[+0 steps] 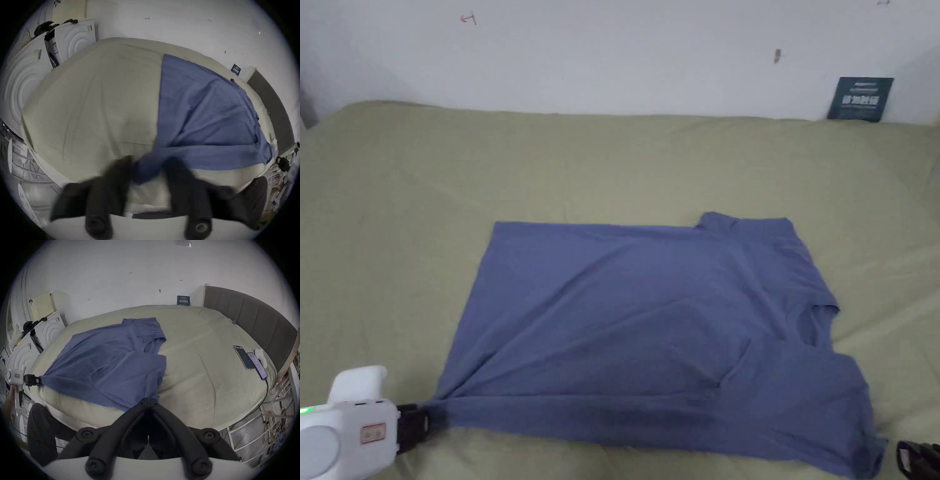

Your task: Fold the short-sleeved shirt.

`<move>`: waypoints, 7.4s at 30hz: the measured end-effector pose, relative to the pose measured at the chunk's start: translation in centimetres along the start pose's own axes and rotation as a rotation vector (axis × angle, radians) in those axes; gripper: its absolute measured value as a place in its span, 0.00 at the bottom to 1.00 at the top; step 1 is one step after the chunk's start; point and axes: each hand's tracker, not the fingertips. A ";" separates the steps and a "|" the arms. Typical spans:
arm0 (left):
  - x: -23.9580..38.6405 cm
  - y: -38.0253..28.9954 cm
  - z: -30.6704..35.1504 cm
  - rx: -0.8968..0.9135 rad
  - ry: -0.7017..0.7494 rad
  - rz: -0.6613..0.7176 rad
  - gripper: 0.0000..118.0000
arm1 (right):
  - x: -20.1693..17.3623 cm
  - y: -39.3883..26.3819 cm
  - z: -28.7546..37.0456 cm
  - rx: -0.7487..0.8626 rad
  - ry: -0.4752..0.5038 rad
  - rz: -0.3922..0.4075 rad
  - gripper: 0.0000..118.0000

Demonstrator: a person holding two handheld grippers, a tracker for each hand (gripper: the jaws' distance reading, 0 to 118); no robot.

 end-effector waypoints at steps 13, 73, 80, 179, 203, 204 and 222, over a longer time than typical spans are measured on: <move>2.8 -0.7 1.7 0.018 0.034 -0.061 0.06 | 0.7 0.3 -1.7 -0.049 0.042 0.002 0.38; 4.4 16.1 -7.2 0.051 -0.024 -0.074 0.98 | -0.4 17.6 -17.8 -0.126 0.071 0.025 0.70; 3.8 12.9 -2.9 0.090 0.016 -0.072 0.75 | -1.0 14.5 -12.0 -0.084 0.099 -0.010 0.52; 7.7 7.7 8.2 0.507 -0.003 -0.116 0.00 | -5.1 12.4 2.4 0.377 0.086 0.001 0.00; 4.5 21.2 -15.1 -0.056 0.079 -0.052 0.98 | -5.6 13.2 -9.9 0.148 0.061 0.022 0.00; 4.2 21.2 -15.4 -0.067 0.084 -0.056 0.98 | -5.6 13.1 -10.0 0.144 0.060 0.020 0.00; 5.7 20.5 -13.9 -0.010 0.039 -0.088 0.01 | 1.4 17.5 -17.8 -0.068 0.016 -0.007 0.00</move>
